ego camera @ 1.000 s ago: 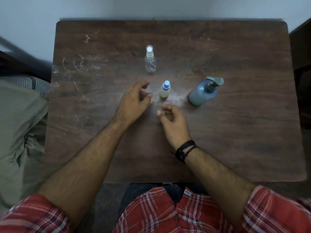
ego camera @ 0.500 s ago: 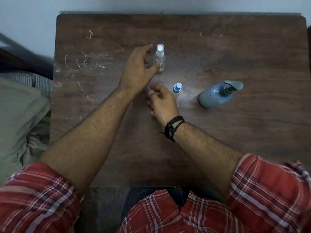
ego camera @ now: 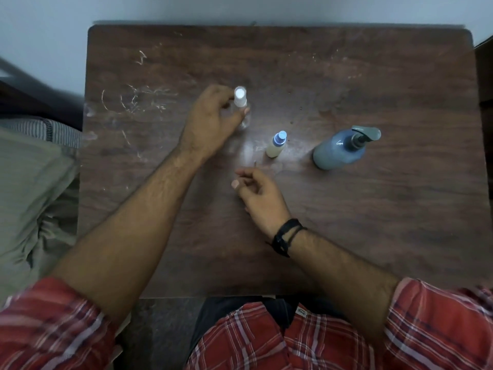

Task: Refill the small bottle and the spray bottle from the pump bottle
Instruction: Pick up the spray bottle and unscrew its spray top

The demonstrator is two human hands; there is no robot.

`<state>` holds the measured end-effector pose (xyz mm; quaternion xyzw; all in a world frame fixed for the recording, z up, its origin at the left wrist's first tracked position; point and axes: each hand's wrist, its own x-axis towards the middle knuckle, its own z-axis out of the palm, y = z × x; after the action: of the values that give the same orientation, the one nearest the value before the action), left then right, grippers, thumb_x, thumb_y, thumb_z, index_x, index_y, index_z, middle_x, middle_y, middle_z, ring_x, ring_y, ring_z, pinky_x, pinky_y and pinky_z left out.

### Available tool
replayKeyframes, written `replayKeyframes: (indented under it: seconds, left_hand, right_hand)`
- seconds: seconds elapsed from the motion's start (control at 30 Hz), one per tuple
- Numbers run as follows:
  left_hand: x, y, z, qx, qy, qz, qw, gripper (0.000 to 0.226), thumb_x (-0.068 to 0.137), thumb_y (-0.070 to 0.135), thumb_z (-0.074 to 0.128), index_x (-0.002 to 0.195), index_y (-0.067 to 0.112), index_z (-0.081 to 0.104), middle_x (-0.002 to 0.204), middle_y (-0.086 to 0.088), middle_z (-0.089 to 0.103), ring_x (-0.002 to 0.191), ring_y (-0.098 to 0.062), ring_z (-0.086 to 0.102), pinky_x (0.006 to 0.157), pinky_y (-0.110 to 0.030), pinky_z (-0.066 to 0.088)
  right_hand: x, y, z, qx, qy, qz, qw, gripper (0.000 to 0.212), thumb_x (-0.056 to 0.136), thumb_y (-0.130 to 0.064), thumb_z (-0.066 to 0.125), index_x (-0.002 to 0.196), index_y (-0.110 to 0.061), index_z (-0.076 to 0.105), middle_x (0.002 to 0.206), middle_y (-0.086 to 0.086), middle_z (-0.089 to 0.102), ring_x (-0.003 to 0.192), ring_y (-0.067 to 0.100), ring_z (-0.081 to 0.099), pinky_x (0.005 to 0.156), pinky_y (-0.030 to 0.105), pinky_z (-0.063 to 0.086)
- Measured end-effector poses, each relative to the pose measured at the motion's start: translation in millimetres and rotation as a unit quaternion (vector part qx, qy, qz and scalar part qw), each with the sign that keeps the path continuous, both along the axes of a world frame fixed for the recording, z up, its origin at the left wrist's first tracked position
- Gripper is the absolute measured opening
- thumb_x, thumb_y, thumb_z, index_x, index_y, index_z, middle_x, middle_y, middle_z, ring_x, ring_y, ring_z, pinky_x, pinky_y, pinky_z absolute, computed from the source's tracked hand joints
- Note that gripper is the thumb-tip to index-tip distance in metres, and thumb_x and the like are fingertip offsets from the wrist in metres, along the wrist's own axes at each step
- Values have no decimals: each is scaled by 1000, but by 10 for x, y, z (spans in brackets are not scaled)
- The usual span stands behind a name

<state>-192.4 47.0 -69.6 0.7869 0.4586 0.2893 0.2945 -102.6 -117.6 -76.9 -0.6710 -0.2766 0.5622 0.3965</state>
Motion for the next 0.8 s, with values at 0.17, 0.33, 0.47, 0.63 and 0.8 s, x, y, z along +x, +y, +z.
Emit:
replayKeyframes:
  seconds: [0.17, 0.33, 0.47, 0.63, 0.8]
  left_hand:
    - [-312, -765, 32, -63, -5, -62, 996, 35, 86, 35, 70, 108, 8, 71, 103, 0, 57, 86, -2, 56, 78, -12, 49]
    - [-200, -1254, 55, -110, -32, -143, 983, 28, 87, 23, 76, 114, 16, 71, 110, 1, 60, 100, -7, 62, 85, -23, 54]
    - [-95, -1389, 30, -133, -18, -141, 981, 30, 88, 21, 75, 117, 18, 71, 112, 4, 59, 102, -7, 62, 90, -31, 55]
    - [-96, -1379, 21, -150, -2, -184, 972, 41, 91, 18, 68, 132, 18, 64, 112, 8, 49, 107, -10, 57, 97, -26, 50]
    - [-90, -1364, 24, -105, 36, -170, 979, 28, 90, 18, 71, 118, 16, 72, 103, 9, 52, 94, -10, 57, 86, -28, 51]
  right_hand:
    - [285, -513, -52, 41, -97, 44, 993, 60, 85, -23, 77, 136, -30, 47, 127, -5, 55, 83, 3, 60, 82, 19, 52]
    - [534, -602, -108, 109, -199, 117, 967, 78, 79, -31, 82, 145, -32, 41, 133, -11, 49, 95, 6, 61, 85, 22, 53]
    - [639, -522, -122, 151, -257, 146, 943, 56, 82, -17, 74, 135, -21, 56, 125, -6, 61, 104, 7, 59, 93, 33, 52]
    - [682, -503, -109, 131, -275, 181, 935, 42, 91, -24, 67, 131, -20, 58, 114, -11, 61, 94, 0, 53, 82, 20, 43]
    - [689, -527, -77, 135, -266, 183, 937, 43, 92, -22, 65, 134, -25, 57, 121, -12, 62, 98, -3, 52, 84, 8, 38]
